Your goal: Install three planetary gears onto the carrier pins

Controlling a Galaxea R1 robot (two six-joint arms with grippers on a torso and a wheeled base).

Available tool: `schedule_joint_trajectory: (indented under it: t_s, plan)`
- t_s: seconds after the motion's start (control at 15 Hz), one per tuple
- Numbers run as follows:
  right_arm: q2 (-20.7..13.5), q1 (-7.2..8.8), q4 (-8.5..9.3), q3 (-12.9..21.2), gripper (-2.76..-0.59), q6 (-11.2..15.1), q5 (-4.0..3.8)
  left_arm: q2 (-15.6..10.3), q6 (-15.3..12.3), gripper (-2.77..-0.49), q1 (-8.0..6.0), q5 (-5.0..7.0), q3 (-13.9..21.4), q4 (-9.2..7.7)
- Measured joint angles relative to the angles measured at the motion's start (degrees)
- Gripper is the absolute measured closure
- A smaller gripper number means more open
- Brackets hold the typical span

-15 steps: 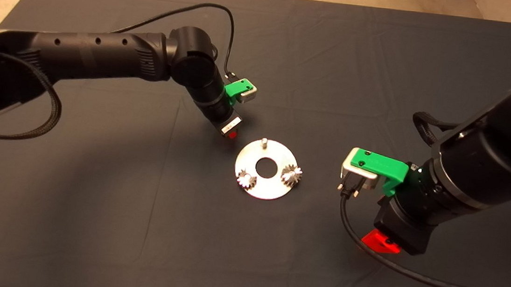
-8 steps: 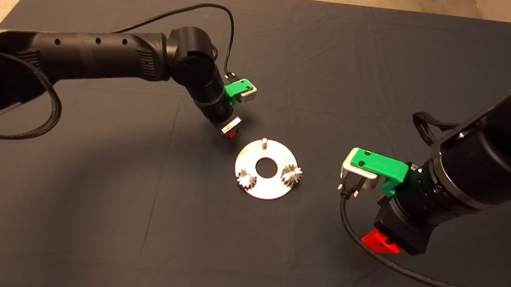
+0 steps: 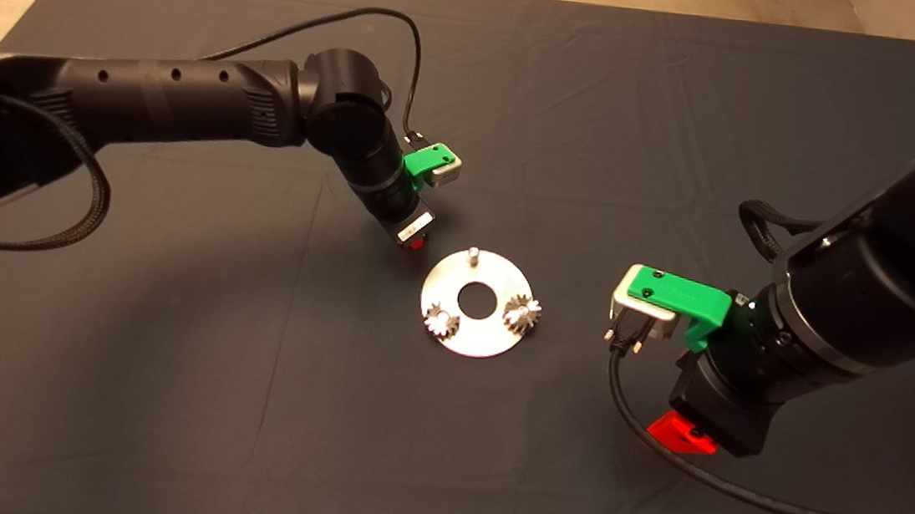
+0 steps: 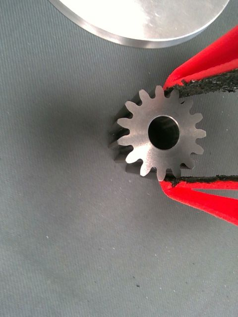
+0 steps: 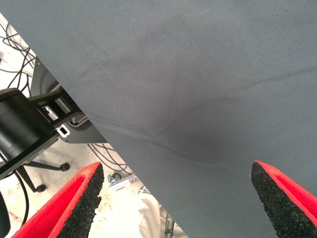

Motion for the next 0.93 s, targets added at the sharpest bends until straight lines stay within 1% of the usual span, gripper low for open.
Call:
schedule_joint_trajectory:
  t_s: [0.2,0.33,0.47,0.6,0.73,0.87,0.93]
  plan:
    - [0.0,0.01,0.0,0.0,-2.2,0.0,0.0,-0.13,-0.01,-0.69,0.0,0.06,0.18,-0.02]
    - [0.0,0.02,0.01,0.0,-2.2,0.0,0.0,-0.15,-0.01,-0.64,0.0,0.41,0.49,-0.05]
    - [-0.02,0.01,0.01,0.0,-2.2,0.0,0.0,-0.29,-0.01,-0.64,0.0,0.67,0.51,-0.05]
    - [-0.02,0.0,0.0,0.0,-2.2,0.0,0.0,-0.46,-0.01,-0.64,-0.02,1.58,0.51,-0.05]
    - [0.0,0.02,0.02,0.0,-2.2,0.0,0.0,-0.63,-0.01,-0.64,-0.41,3.81,0.73,-0.06]
    - [0.0,0.0,0.02,0.0,-2.2,0.0,-0.02,-0.81,-0.02,-0.63,-1.37,4.86,1.51,-0.05]
    - [0.0,0.04,0.02,0.0,-2.2,0.0,0.0,-0.72,-0.01,-0.63,-2.17,5.27,1.84,-0.06]
